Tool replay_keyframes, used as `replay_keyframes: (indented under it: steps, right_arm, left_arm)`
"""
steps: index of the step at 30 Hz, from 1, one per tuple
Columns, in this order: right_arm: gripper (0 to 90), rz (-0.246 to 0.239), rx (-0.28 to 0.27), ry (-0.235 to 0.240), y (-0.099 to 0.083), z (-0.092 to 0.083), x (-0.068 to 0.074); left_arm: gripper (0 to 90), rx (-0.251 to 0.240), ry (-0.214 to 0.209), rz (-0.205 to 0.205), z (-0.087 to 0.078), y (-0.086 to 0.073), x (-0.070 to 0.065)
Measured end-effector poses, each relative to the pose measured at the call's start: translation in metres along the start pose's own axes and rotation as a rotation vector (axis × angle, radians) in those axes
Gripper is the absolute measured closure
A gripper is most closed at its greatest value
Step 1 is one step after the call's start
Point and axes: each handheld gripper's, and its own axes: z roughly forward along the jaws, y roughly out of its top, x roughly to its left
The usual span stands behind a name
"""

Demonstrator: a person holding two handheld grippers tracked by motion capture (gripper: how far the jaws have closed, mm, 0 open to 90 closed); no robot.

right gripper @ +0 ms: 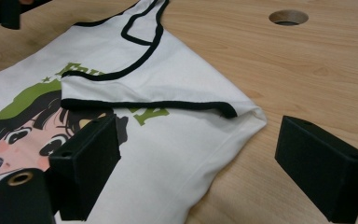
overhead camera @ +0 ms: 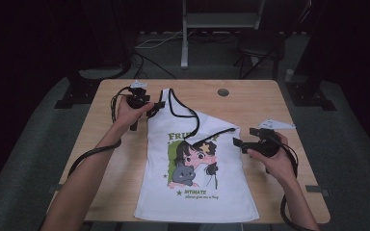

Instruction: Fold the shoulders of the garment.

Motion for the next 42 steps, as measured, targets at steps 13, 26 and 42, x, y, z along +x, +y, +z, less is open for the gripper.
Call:
replay_keyframes:
  steps: [13, 26, 42]
  right_arm:
    - [13.6, -0.017, -0.02, 0.015, -0.004, -0.016, 0.01]
    - [13.5, -0.018, -0.034, 0.018, -0.009, -0.03, 0.013]
    - [13.5, -0.014, -0.037, 0.023, -0.015, -0.032, 0.015]
  left_arm:
    - [27.9, 0.102, 0.053, 0.02, 0.022, 0.005, 0.002]
    - [43.4, 0.146, 0.04, -0.028, 0.032, -0.005, 0.009]
    - [87.6, 0.093, -0.038, -0.069, 0.035, -0.013, 0.006]
